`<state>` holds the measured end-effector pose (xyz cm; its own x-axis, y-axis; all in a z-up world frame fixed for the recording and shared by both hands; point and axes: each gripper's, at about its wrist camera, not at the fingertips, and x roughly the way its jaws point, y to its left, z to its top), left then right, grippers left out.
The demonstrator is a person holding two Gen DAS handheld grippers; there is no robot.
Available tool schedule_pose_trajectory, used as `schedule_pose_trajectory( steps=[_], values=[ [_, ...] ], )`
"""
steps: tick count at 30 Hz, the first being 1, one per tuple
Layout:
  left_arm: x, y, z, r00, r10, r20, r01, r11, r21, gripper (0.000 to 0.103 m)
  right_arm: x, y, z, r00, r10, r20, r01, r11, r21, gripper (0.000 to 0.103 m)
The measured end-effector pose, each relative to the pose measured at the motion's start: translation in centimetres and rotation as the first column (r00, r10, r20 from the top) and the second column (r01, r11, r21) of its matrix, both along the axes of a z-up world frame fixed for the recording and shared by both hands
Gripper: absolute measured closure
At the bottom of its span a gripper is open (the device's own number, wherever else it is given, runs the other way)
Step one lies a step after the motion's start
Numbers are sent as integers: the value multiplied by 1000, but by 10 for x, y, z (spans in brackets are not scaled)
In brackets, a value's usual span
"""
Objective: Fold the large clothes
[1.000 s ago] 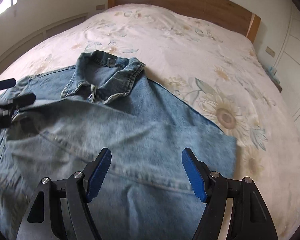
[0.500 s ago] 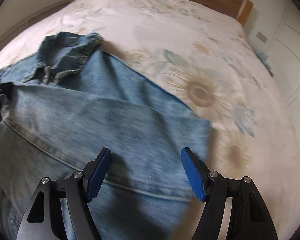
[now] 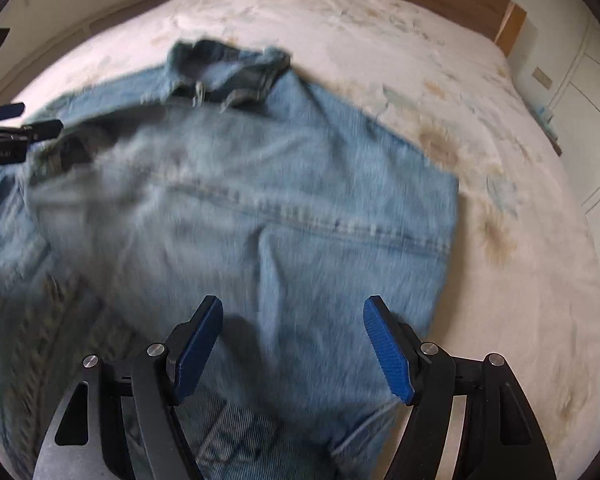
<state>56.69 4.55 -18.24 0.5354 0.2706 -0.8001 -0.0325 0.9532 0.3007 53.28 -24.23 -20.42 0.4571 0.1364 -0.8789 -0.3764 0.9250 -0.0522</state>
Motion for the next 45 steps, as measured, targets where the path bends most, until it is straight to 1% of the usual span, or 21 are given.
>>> schedule_pose_trajectory(
  steps=[1, 3, 5, 7, 10, 15, 19, 23, 28, 33, 35, 39, 40, 42, 44, 45],
  values=[
    [-4, 9, -3, 1000, 20, -6, -20, 1000, -9, 0, -5, -4, -3, 1000, -10, -6, 10, 1000, 3, 29],
    [-11, 28, 1, 997, 78, -2, -78, 995, -54, 1, -10, -17, -3, 998, -57, -17, 57, 998, 13, 28],
    [-19, 43, 11, 994, 112, 10, -110, 987, -116, 1, -14, -25, -1, 997, -79, -16, 79, 997, -6, 28],
    [-31, 54, 24, 990, 136, 28, -130, 979, -157, 1, -20, -33, 3, 995, -102, -16, 102, 994, -37, 28],
    [-54, 63, 45, 987, 148, 68, -134, 975, -179, 1, -33, -44, 18, 991, -134, -1, 134, 991, -2, 28],
    [-102, 83, 80, 977, 177, 114, -150, 965, -217, 1, -63, -48, 51, 989, -138, 52, 136, 990, 38, 28],
    [-147, 98, 105, 968, 205, 142, -167, 956, -243, 1, -95, -50, 80, 984, -154, 85, 149, 987, 65, 28],
    [-188, 111, 126, 955, 238, 176, -192, 950, -246, 1, -130, -50, 105, 980, -165, 110, 156, 984, 87, 28],
    [-237, 128, 140, 935, 279, 220, -203, 928, -313, 1, -177, -51, 129, 974, -180, 140, 162, 978, 131, 28],
    [-281, 148, 144, 937, 292, 193, -193, 891, -412, 1, -226, -51, 150, 967, -197, 164, 172, 973, 154, 28],
    [-296, 155, 146, 937, 294, 189, -189, 882, -432, 1, -243, -53, 157, 963, -208, 173, 180, 970, 161, 28],
    [-321, 168, 147, 933, 301, 200, -188, 877, -443, 1, -270, -53, 168, 958, -217, 187, 188, 969, 160, 28],
    [-327, 175, 147, 930, 307, 200, -190, 870, -455, 1, -276, -53, 171, 957, -220, 191, 190, 968, 165, 28],
    [-340, 189, 146, 923, 329, 201, -196, 850, -490, 1, -288, -51, 177, 954, -225, 199, 192, 966, 170, 28],
    [-352, 208, 144, 912, 359, 197, -207, 819, -535, 1, -298, -50, 181, 952, -224, 208, 191, 967, 169, 28],
    [-358, 220, 142, 905, 381, 189, -220, 800, -559, 1, -304, -48, 184, 951, -225, 211, 191, 967, 169, 28]
  ],
)
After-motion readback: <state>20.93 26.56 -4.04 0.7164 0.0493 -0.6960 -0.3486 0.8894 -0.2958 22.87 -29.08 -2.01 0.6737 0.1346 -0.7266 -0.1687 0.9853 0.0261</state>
